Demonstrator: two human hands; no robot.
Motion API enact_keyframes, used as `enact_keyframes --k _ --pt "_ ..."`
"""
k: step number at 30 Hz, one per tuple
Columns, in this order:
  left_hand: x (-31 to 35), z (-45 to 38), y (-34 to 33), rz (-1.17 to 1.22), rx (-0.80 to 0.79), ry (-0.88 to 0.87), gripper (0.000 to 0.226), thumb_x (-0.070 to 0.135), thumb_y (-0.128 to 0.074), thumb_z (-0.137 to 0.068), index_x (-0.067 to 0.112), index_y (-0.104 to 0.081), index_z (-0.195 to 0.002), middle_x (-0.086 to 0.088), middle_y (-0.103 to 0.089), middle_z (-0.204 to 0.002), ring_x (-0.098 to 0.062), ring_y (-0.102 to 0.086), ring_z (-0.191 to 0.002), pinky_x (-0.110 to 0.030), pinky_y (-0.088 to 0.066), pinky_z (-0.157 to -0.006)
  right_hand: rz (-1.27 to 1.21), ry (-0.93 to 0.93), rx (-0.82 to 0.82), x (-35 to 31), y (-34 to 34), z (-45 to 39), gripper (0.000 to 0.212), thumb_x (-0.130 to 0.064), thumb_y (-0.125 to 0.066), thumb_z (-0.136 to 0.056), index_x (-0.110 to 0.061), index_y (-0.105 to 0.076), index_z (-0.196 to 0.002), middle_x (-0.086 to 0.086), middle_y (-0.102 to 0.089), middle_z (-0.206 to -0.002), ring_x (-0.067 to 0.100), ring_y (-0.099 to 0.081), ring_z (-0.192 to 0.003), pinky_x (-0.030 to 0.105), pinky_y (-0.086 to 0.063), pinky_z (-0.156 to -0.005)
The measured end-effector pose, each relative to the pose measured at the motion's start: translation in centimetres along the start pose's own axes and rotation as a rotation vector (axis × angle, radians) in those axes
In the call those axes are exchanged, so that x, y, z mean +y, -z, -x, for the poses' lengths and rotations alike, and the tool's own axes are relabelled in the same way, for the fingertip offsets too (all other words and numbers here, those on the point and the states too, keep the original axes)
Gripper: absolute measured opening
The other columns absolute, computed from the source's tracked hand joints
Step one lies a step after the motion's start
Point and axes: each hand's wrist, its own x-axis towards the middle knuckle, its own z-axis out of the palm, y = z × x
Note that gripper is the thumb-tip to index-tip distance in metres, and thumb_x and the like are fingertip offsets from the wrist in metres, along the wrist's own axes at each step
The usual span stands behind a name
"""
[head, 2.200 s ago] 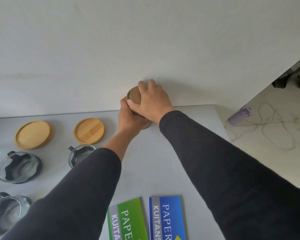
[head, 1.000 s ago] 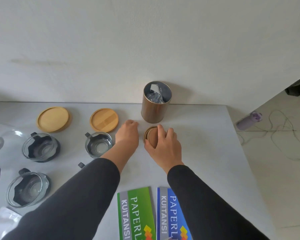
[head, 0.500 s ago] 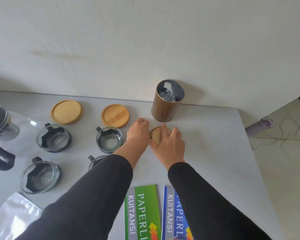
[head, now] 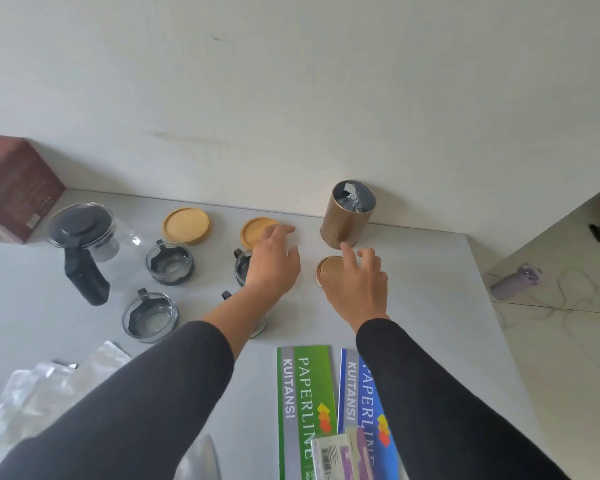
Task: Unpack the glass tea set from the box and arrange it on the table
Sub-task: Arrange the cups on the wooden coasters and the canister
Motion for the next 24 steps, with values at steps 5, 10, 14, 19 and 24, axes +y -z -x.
enact_keyframes --k 5,10,14,19,24 --pt "-2.7 5.7 4.6 0.08 0.157 0.064 0.037 0.011 -0.048 -0.092 0.015 -0.05 -0.129 -0.004 -0.046 -0.133 -0.021 -0.054 -0.107 -0.02 -0.034 -0.086 -0.099 -0.054 0.005 -3.4 1.9 3.0 0.059 -0.041 -0.062 -0.082 -0.017 -0.046 -0.133 0.013 -0.046 -0.118 0.033 -0.046 -0.108 0.04 -0.041 -0.082" --pt "-7.1 11.0 5.4 0.084 0.269 0.198 0.04 0.014 -0.048 -0.094 0.013 -0.044 -0.134 -0.005 -0.04 -0.139 -0.019 -0.045 -0.122 -0.027 -0.036 -0.096 -0.181 -0.04 -0.025 -5.5 1.8 5.8 0.061 -0.042 -0.06 -0.084 -0.013 -0.044 -0.135 0.013 -0.046 -0.118 0.03 -0.042 -0.115 0.04 -0.039 -0.092" --pt "-10.2 14.2 3.9 0.063 0.274 0.407 0.045 0.014 -0.049 -0.093 0.01 -0.041 -0.136 -0.008 -0.039 -0.138 -0.025 -0.043 -0.125 -0.033 -0.037 -0.1 -0.265 -0.009 -0.071 -6.9 1.6 6.0 0.065 -0.043 -0.061 -0.085 -0.013 -0.04 -0.138 0.013 -0.046 -0.122 0.026 -0.038 -0.119 0.036 -0.036 -0.097" --pt "-11.8 14.9 1.8 -0.152 0.082 0.589 0.064 0.033 -0.061 -0.088 0.007 -0.033 -0.14 -0.008 -0.034 -0.141 -0.025 -0.039 -0.13 -0.034 -0.038 -0.102 -0.353 0.022 -0.152 -8.6 0.7 3.8 0.068 -0.045 -0.061 -0.084 -0.015 -0.036 -0.14 0.013 -0.043 -0.126 0.028 -0.04 -0.122 0.035 -0.035 -0.1" --pt "-11.5 13.4 -0.1 -0.31 -0.027 0.684 0.09 0.039 -0.074 -0.077 -0.001 -0.025 -0.141 -0.014 -0.024 -0.146 -0.028 -0.022 -0.141 -0.039 -0.035 -0.109 -0.347 0.057 -0.279 -9.3 -0.4 1.1 0.069 -0.048 -0.061 -0.083 -0.019 -0.033 -0.139 0.012 -0.04 -0.129 0.031 -0.04 -0.123 0.038 -0.036 -0.099"
